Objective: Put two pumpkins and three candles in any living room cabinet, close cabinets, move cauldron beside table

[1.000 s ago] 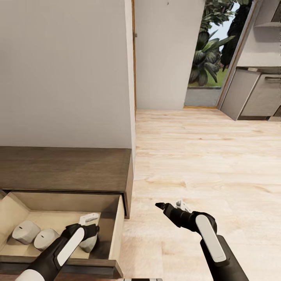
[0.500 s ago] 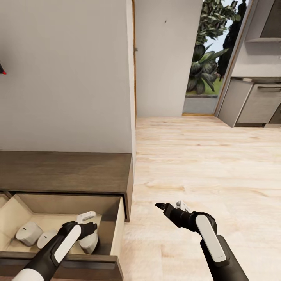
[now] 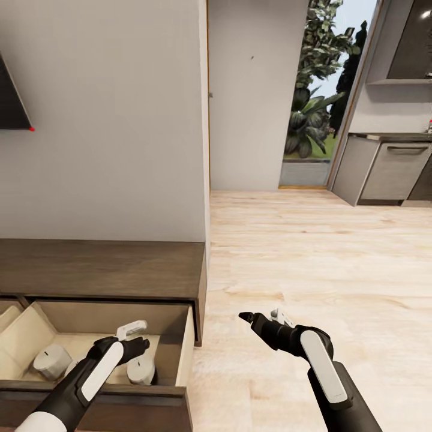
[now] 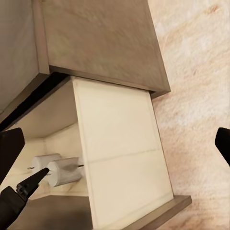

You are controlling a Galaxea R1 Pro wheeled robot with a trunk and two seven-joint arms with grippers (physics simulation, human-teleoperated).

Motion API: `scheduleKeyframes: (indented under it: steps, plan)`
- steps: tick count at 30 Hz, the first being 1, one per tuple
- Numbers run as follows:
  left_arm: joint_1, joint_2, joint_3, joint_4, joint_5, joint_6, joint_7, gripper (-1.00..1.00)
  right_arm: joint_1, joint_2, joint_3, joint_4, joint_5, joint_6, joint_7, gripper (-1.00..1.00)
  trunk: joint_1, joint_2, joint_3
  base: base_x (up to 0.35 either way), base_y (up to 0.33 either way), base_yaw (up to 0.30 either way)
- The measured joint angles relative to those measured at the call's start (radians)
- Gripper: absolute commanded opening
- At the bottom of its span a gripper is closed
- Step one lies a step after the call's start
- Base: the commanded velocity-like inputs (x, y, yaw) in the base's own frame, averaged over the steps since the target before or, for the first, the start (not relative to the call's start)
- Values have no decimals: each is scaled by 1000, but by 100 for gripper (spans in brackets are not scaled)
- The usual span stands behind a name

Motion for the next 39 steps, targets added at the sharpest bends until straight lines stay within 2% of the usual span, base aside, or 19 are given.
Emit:
scheduleKeyframes:
  steps: [3,4,6,12,14,20,36,39]
  plan:
    - [0,1,51,-29,6,46,-3,100,0,0,0,1,0,0,0,100,-1,1,12,0,0,0]
    - [3,2,83,-58,8,82,-5,100,0,0,0,1,0,0,0,100,-2,1,16,0,0,0]
    - [10,4,120,-106,10,121,-7,100,0,0,0,3,0,0,0,100,-3,1,23,-3,0,0]
    - [19,6,168,-235,14,151,-8,100,0,0,0,2,1,0,0,100,-5,3,46,-207,91,0]
    - [22,7,187,-282,13,180,-8,100,0,0,0,1,0,0,0,100,-6,3,54,-299,145,0]
    - [23,7,234,-302,14,232,-10,100,0,0,0,3,1,0,0,100,-8,5,77,-308,151,0]
    - [23,7,256,-292,16,237,-10,100,0,0,-1,-1,0,0,0,100,-16,8,139,-310,160,0]
    - [23,6,290,-290,17,237,-10,100,0,0,-1,-3,-1,0,0,100,-16,9,140,-291,217,-36]
